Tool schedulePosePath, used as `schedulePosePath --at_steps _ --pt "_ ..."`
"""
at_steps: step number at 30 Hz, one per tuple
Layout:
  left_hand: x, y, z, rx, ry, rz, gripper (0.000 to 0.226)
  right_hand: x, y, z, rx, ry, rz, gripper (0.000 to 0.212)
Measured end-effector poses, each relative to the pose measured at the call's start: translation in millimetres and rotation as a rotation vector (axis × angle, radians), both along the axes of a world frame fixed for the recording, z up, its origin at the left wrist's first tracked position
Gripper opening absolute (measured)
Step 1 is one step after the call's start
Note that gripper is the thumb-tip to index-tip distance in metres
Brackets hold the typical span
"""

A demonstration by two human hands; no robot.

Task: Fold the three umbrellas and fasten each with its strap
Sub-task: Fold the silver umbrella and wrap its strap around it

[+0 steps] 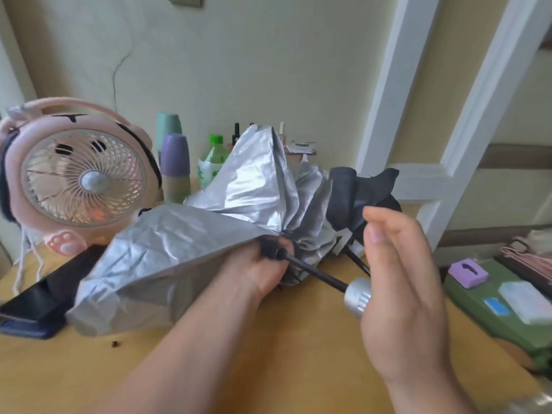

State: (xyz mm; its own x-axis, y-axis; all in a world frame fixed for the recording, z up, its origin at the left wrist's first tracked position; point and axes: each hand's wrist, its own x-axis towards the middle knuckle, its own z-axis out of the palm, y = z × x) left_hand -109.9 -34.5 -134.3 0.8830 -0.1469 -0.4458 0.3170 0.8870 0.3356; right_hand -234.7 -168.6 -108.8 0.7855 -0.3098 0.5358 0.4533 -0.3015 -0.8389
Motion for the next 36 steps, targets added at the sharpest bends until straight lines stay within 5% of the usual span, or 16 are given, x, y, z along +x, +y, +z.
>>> schedulePosePath --at_steps 2,8,11,14,17,19,21,23,25,28,36 --pt "1.1 -3.5 -0.7 -0.149 -0.006 0.027 0.026 7.9 6.4 3.2 -0.014 0.004 0.002 0.047" --pt "-33.5 -9.8 -5.8 -0.084 -0.126 -0.064 0.029 11.1 14.0 17.6 0.043 -0.009 0.108 0.018" --pt "-53.3 -10.4 -8.3 0.154 -0.165 -0.134 0.03 7.9 14.7 13.7 0.039 -0.044 0.091 0.021" --pt "-75.7 7.3 -3.2 0.659 -0.265 -0.273 0.035 9.1 11.6 3.2 0.032 0.02 0.093 0.023" --pt "-102.0 44.9 2.2 1.744 -0.613 -0.406 0.009 6.0 7.0 -3.9 0.028 0.095 0.109 0.018" --pt "-98.7 68.7 14.2 2.33 -1.007 -0.057 0.011 2.5 5.0 -3.4 0.029 0.088 0.117 0.016" --pt "-75.2 82.7 23.7 2.458 -1.269 0.085 0.052 1.6 4.8 -1.1 0.03 0.073 0.134 0.015" --pt "-35.3 81.8 18.4 2.529 -1.306 -0.259 0.095 1.8 6.8 2.3 0.029 0.061 0.163 0.015" --pt "-4.8 72.2 -2.4 2.384 -1.351 -0.49 0.087 2.8 10.3 5.3 0.026 0.063 0.188 0.014" --pt "13.0 63.6 -30.5 2.082 -1.36 -0.318 0.051 6.1 11.5 6.3 0.037 0.041 0.19 0.01" --pt "16.7 40.3 -37.7 1.884 -1.174 -0.057 0.06 16.3 2.3 14.4 -0.088 -0.121 0.1 0.012"
